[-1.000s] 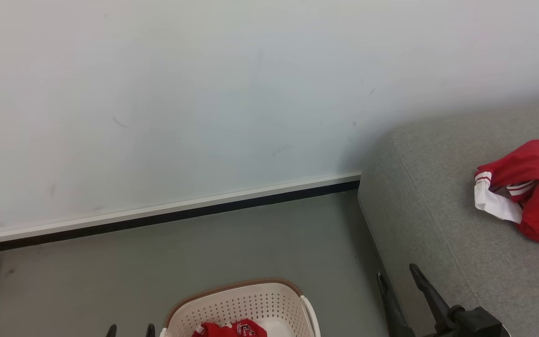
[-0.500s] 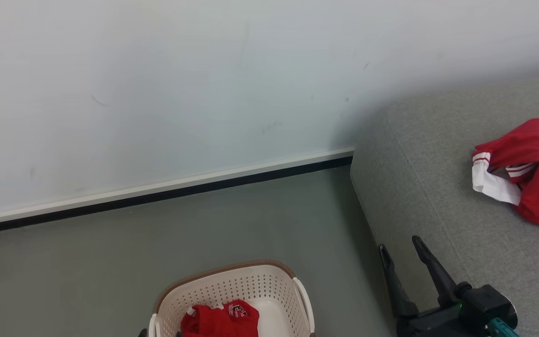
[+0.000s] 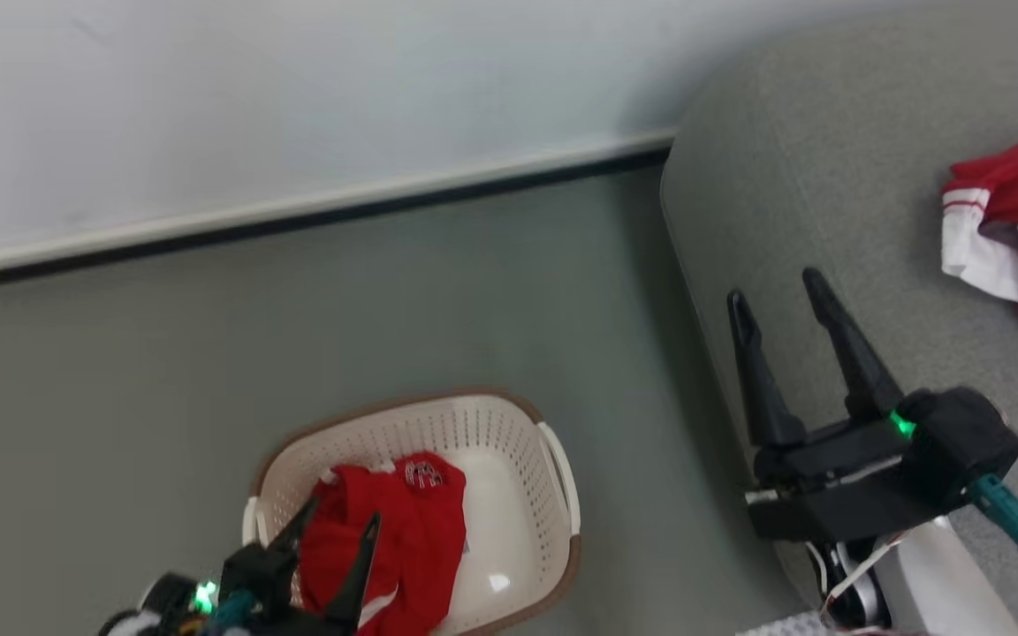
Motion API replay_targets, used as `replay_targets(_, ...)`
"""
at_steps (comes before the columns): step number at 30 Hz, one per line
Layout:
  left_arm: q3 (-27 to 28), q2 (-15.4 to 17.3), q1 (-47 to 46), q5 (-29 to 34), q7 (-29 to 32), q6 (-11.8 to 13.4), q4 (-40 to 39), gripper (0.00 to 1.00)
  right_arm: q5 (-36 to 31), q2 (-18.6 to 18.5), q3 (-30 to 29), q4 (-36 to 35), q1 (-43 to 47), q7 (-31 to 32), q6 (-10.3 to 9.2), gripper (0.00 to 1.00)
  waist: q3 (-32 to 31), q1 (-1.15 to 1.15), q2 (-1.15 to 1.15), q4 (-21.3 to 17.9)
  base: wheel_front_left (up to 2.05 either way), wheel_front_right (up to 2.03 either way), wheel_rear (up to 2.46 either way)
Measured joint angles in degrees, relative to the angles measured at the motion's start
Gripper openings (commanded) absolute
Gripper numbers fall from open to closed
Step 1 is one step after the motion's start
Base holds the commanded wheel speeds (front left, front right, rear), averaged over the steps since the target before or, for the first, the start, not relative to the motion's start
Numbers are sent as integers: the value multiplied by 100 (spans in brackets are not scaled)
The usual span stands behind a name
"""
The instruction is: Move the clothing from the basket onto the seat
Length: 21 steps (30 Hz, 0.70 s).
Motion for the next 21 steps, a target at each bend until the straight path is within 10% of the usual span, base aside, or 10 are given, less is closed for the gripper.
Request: replay_targets(21, -792, 103, -3299, 530, 464, -94, 3201, 100, -148, 466, 366, -1301, -1495, 0, 0, 100, 2609, 0, 1, -349, 0, 0, 0)
